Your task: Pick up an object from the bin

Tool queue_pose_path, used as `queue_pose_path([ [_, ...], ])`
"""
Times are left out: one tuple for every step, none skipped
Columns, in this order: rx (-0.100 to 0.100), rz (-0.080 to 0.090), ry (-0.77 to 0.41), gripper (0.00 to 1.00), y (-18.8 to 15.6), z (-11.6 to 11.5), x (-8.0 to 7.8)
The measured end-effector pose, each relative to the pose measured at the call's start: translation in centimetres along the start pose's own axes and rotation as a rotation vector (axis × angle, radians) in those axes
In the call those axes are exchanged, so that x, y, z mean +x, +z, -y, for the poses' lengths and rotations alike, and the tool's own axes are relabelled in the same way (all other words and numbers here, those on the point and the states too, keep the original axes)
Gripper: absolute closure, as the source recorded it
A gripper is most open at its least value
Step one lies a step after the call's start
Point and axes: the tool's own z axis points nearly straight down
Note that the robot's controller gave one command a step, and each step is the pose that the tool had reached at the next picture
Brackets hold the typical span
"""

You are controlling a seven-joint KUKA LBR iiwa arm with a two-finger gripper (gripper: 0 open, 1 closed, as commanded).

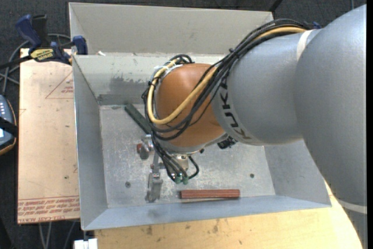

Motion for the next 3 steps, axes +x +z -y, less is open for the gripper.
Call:
queue_pose_path([
  [0.002,0.007,-0.280,0.00,6.9,7.8,-5.0],
  [-0.001,0.014,-0.272,0.00,7.4,8.4,-11.0],
  [-0.003,0.014,-0.085,0.00,7.4,7.7,-15.6],
])
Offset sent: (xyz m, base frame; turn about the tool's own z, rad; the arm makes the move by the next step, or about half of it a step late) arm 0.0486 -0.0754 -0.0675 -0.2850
